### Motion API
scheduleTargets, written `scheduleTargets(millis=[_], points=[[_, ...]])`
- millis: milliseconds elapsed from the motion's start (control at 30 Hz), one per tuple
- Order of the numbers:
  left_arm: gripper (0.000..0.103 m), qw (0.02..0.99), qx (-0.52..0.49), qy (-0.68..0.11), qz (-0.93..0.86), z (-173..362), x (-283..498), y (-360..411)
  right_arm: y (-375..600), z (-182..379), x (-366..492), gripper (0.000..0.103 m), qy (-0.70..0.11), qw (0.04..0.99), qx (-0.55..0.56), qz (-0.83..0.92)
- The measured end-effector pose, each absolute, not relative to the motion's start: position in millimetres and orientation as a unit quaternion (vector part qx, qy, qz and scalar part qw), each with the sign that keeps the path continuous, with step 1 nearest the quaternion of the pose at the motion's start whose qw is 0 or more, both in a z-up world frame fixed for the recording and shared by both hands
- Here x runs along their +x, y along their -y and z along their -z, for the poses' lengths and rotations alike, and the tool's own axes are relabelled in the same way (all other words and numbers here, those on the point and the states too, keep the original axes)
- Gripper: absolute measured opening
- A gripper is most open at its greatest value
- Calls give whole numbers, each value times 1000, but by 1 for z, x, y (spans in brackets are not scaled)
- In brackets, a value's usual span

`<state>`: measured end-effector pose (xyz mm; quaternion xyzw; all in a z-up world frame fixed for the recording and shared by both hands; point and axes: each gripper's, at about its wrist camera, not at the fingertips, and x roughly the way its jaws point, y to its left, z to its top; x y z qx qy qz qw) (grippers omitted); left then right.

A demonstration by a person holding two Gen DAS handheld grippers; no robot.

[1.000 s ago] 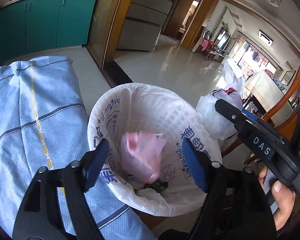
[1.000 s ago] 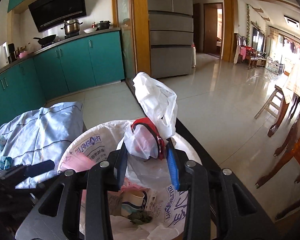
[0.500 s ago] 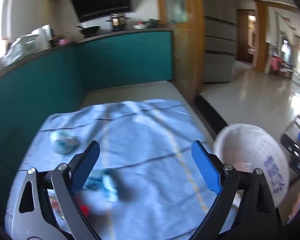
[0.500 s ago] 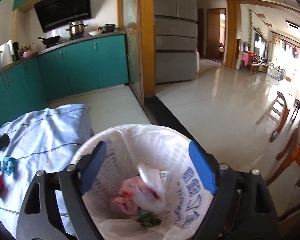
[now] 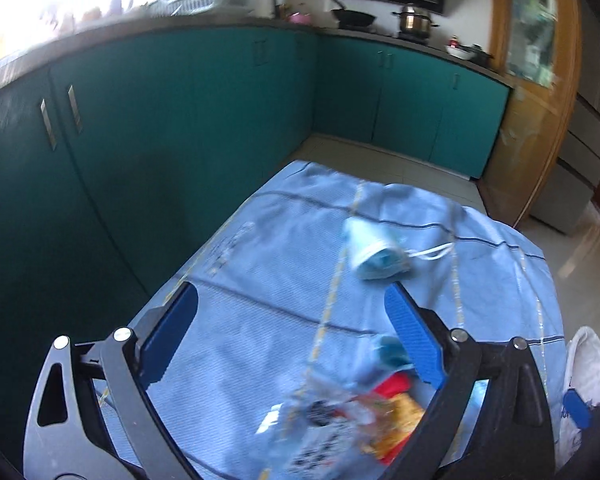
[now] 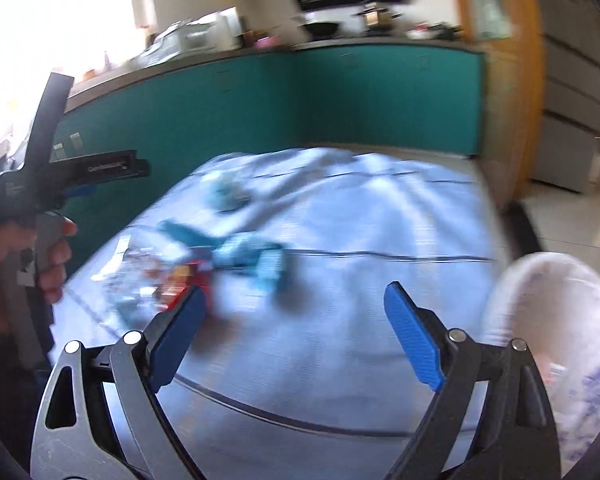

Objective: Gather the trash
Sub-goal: 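Grasp the red snack packet with the right tool while the left tool grasps the clear bread packet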

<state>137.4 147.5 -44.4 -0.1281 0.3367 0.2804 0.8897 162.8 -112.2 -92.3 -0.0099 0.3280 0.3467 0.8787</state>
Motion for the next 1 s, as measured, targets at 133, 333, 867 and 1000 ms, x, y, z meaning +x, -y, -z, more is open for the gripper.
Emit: scheduleTargets(millis=[133, 333, 867, 1000], points=[[95, 874, -179, -352, -285, 60, 113, -185, 60, 94, 159, 89, -328, 860, -36, -390], [95, 865, -202, -360, -287, 71, 98, -200, 6, 115, 151, 88, -355, 840, -102, -397], [98, 890, -121, -424, -116, 83, 115, -145, 85, 109, 170, 37, -377, 862, -71, -331], [99, 886, -57, -449, -97, 96, 110, -124, 124, 113, 182, 38, -398, 873, -56, -278]])
